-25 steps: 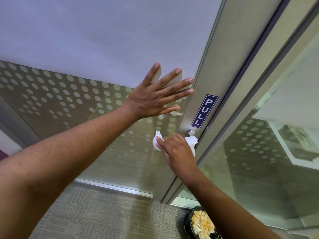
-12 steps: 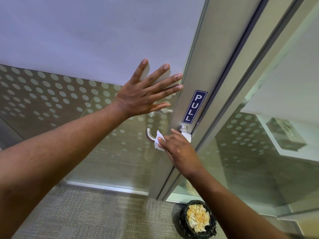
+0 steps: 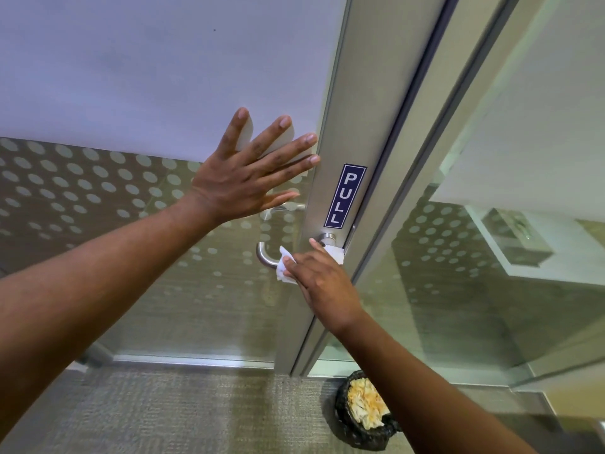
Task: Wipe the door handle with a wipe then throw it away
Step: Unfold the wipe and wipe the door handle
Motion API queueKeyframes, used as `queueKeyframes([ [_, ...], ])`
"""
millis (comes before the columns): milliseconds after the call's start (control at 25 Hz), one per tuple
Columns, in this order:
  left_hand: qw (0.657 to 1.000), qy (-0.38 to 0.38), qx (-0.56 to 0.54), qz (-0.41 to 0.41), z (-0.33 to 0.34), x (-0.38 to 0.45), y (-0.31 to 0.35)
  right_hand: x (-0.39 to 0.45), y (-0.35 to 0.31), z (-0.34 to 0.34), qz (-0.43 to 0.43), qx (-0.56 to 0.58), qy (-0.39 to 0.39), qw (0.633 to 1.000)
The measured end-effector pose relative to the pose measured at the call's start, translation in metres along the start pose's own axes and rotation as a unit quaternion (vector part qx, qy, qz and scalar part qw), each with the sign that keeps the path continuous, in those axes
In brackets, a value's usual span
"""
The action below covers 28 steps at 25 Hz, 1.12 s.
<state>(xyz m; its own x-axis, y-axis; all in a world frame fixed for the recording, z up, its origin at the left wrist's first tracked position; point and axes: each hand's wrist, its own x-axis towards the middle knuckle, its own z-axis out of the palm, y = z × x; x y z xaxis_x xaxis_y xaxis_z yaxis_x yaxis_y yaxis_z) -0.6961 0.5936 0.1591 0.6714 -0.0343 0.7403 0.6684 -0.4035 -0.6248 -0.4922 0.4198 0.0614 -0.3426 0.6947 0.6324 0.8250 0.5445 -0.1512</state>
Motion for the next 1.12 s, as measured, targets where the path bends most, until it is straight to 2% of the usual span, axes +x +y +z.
queueKeyframes([
  [120, 1.0, 0.001, -0.003, 0.001, 0.0, 0.0, 0.001, -0.003, -0.005, -0.004, 0.033, -0.02, 0.016, 0.999],
  [200, 1.0, 0.003, -0.003, 0.001, 0.0, -0.001, 0.001, -0.014, -0.014, -0.005, 0.137, 0.011, 0.065, 0.988],
  [280, 1.0, 0.0, 0.004, 0.006, 0.001, -0.001, 0.001, -0.021, -0.027, -0.004, 0.289, 0.103, 0.143, 0.941],
  [360, 1.0, -0.004, 0.003, 0.009, 0.001, 0.0, 0.0, -0.019, -0.039, 0.001, 0.419, 0.208, 0.226, 0.854],
  [440, 1.0, -0.005, 0.0, 0.007, 0.0, 0.0, 0.001, -0.009, -0.042, 0.003, 0.516, 0.311, 0.289, 0.744],
  [560, 1.0, -0.003, 0.001, 0.006, 0.0, -0.001, 0.001, 0.009, -0.03, 0.002, 0.613, 0.405, 0.327, 0.594],
  [640, 1.0, -0.002, 0.003, 0.008, -0.001, 0.0, 0.001, 0.018, -0.02, -0.001, 0.638, 0.44, 0.339, 0.534],
  [800, 1.0, 0.002, 0.011, 0.009, -0.001, 0.001, 0.001, 0.017, -0.025, -0.004, 0.662, 0.463, 0.328, 0.49],
  [1120, 1.0, -0.017, 0.011, 0.01, -0.003, 0.003, -0.001, 0.022, -0.023, -0.014, 0.647, 0.519, 0.325, 0.455],
])
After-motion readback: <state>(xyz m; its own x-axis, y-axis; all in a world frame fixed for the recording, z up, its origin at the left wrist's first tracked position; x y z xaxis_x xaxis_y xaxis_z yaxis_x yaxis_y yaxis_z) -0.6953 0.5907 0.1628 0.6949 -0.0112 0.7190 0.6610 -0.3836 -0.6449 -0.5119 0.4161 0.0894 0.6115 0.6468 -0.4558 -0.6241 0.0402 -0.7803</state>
